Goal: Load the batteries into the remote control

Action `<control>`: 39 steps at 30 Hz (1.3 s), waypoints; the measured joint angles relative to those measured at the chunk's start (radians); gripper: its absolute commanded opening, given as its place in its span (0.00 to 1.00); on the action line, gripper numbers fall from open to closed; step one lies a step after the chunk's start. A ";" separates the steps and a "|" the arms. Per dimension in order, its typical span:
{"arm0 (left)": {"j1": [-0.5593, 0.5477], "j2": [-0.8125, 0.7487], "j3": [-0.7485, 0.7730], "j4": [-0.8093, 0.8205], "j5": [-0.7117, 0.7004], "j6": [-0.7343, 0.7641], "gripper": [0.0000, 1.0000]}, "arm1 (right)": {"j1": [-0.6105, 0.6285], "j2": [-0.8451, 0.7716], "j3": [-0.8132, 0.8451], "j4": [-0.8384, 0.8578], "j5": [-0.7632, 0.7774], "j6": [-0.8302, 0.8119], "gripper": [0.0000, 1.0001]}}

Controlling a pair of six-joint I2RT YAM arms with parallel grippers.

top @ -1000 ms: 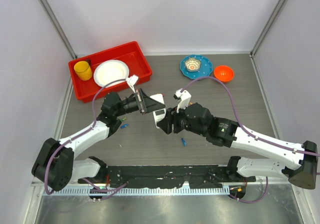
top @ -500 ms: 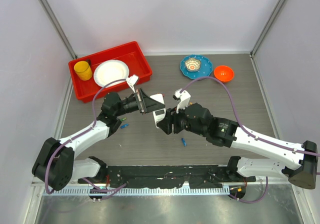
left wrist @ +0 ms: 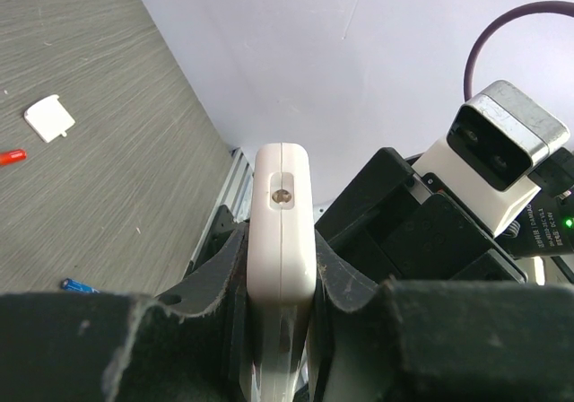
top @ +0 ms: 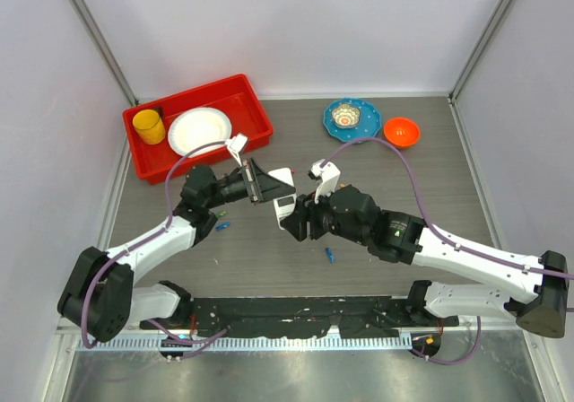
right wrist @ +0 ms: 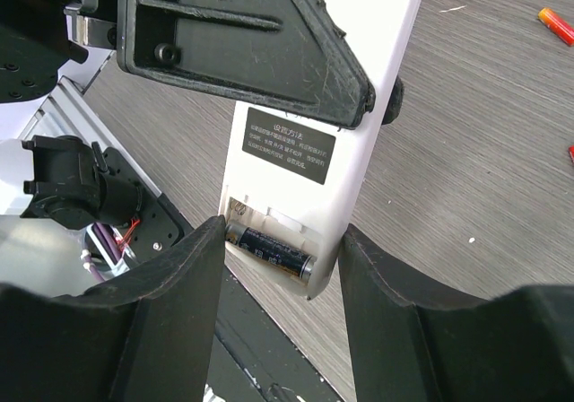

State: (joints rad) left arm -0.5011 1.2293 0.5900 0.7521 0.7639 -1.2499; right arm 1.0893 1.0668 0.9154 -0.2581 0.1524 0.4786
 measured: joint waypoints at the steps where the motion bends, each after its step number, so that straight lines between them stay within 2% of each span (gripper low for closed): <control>1: 0.000 0.000 0.000 0.001 0.000 0.000 0.00 | 0.000 0.000 0.000 0.001 0.002 0.000 0.47; 11: 0.007 0.000 0.000 0.007 -0.001 -0.006 0.00 | 0.001 0.017 0.005 0.010 0.018 -0.002 0.41; 18: 0.012 0.000 0.000 0.007 -0.002 0.000 0.00 | 0.003 0.029 0.012 0.008 0.033 -0.002 0.26; 21: 0.012 0.000 0.000 0.007 -0.002 0.001 0.00 | 0.004 0.029 0.012 0.007 0.035 -0.001 0.25; 23: 0.012 0.000 0.000 0.007 -0.003 0.001 0.00 | 0.005 0.029 0.012 0.007 0.040 -0.001 0.26; 27: 0.012 0.000 0.000 0.007 -0.003 0.001 0.00 | 0.008 0.033 0.013 0.007 0.045 -0.001 0.44; 30: 0.012 0.000 0.000 0.007 -0.003 0.002 0.00 | 0.008 0.027 0.014 0.008 0.044 0.002 0.51; 39: 0.010 0.000 0.000 0.005 -0.004 0.005 0.00 | 0.008 0.021 0.022 -0.006 0.043 0.032 0.56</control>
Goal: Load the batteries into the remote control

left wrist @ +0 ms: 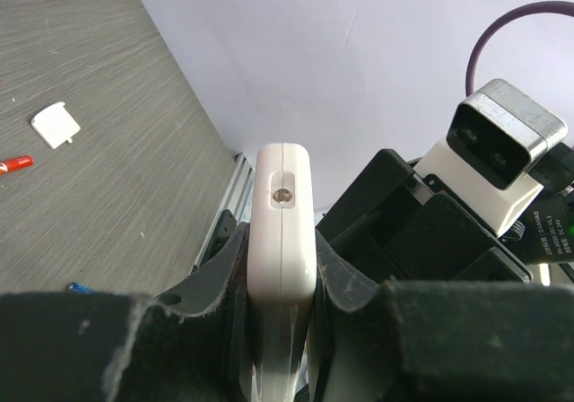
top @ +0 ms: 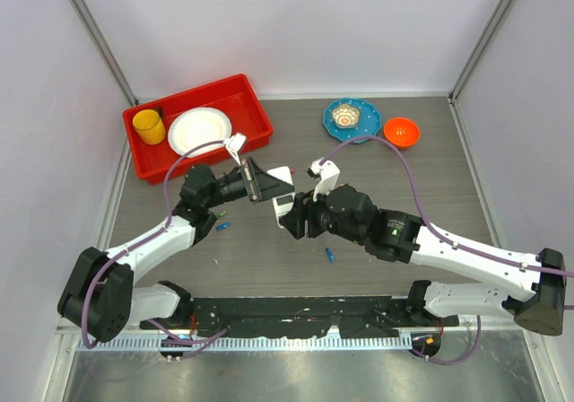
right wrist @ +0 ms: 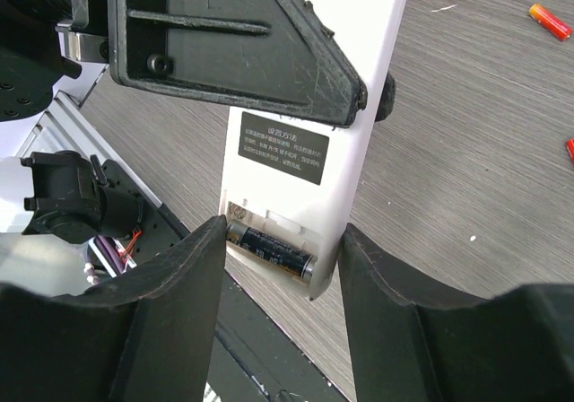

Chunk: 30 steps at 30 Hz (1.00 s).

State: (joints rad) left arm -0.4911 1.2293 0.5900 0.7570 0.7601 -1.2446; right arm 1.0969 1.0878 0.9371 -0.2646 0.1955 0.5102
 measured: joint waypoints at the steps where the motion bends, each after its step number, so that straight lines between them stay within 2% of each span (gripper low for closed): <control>1: 0.000 0.000 0.000 -0.003 0.000 0.002 0.00 | 0.000 0.000 0.001 -0.003 -0.001 0.002 0.57; 30: -0.006 -0.002 0.000 -0.029 0.000 0.023 0.00 | -0.002 -0.003 0.005 -0.044 -0.014 0.005 0.72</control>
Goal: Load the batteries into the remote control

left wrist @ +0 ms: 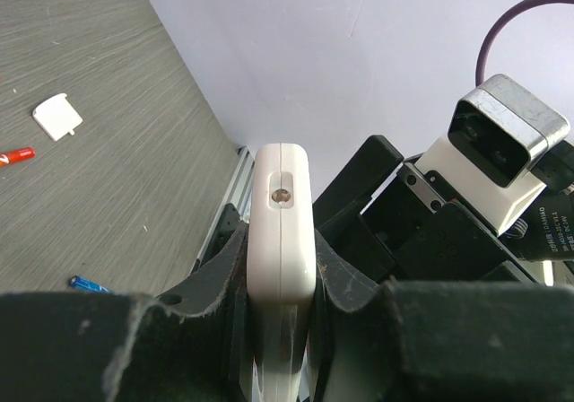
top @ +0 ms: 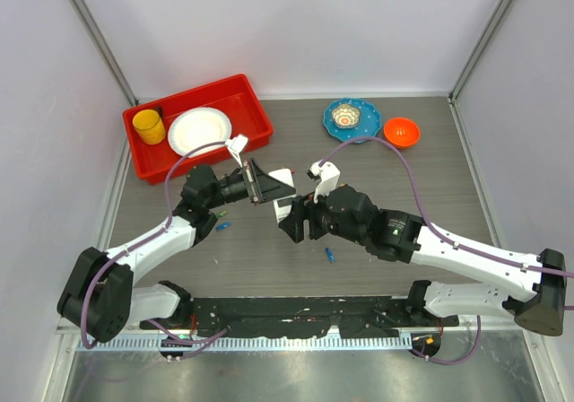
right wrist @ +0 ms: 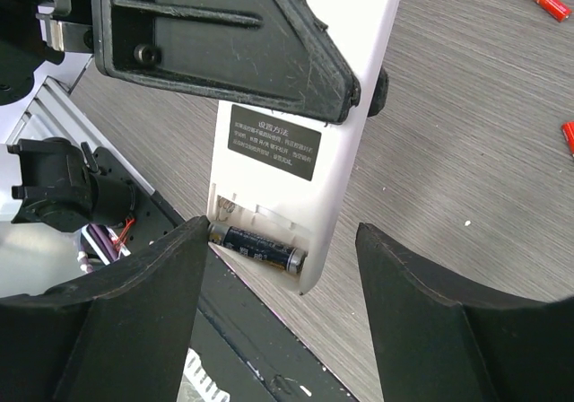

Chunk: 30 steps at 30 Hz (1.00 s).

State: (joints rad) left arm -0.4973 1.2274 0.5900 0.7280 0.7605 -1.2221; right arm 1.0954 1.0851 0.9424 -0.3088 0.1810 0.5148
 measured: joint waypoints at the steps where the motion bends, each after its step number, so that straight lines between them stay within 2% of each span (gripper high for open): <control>1: 0.000 0.000 0.000 0.000 0.000 -0.001 0.00 | 0.000 -0.001 0.000 -0.002 0.001 0.000 0.73; 4: -0.001 0.000 0.000 0.000 0.000 -0.002 0.00 | 0.000 -0.004 0.002 -0.010 0.004 0.000 0.79; 10: -0.001 0.000 0.000 0.000 0.003 -0.004 0.00 | -0.005 -0.006 0.008 -0.025 0.008 0.002 0.83; 30: -0.001 0.000 0.000 0.002 0.003 -0.009 0.00 | -0.005 -0.019 0.013 -0.036 0.012 0.011 0.86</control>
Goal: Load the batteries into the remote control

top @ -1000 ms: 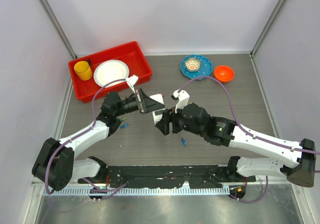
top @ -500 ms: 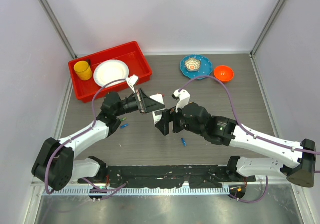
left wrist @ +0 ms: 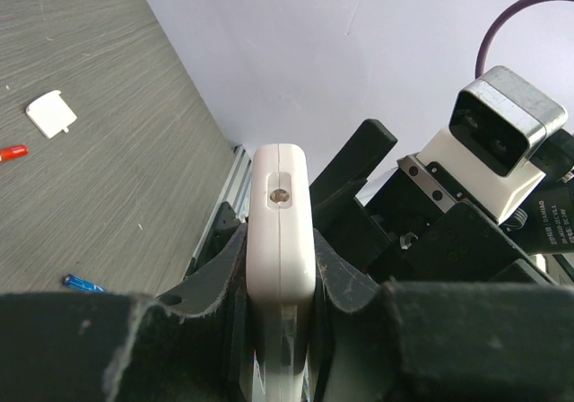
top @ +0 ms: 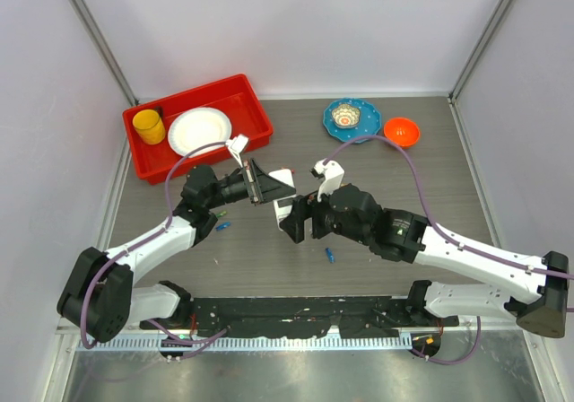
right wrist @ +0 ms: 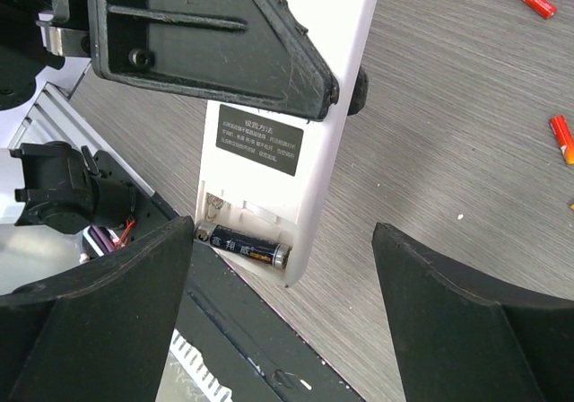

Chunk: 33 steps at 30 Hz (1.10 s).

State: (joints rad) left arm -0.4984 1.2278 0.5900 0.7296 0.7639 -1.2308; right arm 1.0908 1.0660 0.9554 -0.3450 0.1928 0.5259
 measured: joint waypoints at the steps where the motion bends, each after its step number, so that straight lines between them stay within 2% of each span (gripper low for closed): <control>1: 0.000 0.000 0.000 0.000 0.000 0.000 0.00 | 0.000 -0.003 0.000 0.000 0.000 0.000 0.86; 13: 0.000 0.000 0.000 0.019 0.007 -0.005 0.00 | -0.002 -0.028 -0.005 0.013 0.001 0.005 0.87; 21: 0.000 0.010 -0.014 0.085 0.006 -0.047 0.00 | -0.021 -0.129 -0.121 0.125 0.005 0.079 0.87; 33: 0.000 0.028 -0.022 0.162 0.003 -0.099 0.00 | -0.056 -0.138 -0.214 0.262 -0.079 0.182 0.86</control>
State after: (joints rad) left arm -0.4984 1.2556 0.5678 0.8913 0.7670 -1.3300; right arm 1.0351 0.9276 0.7418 -0.0830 0.1135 0.7074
